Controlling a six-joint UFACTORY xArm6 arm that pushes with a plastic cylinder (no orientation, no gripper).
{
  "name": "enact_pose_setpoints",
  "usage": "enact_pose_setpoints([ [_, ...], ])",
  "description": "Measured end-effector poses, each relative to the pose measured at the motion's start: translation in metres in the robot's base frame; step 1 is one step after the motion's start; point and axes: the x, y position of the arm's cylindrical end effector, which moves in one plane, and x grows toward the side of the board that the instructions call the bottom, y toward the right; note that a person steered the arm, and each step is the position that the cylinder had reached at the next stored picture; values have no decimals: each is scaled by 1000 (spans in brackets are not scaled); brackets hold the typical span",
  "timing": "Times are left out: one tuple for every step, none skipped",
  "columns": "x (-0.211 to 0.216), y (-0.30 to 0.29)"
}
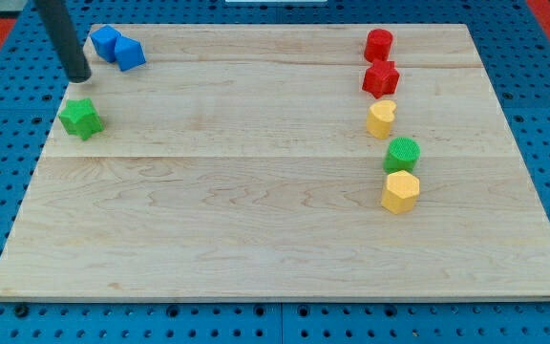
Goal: Move the green star towards bottom right side of the board
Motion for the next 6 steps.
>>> enact_pose_setpoints([
  [35, -17],
  [64, 18],
  [86, 57],
  [93, 103],
  [104, 154],
  [112, 198],
])
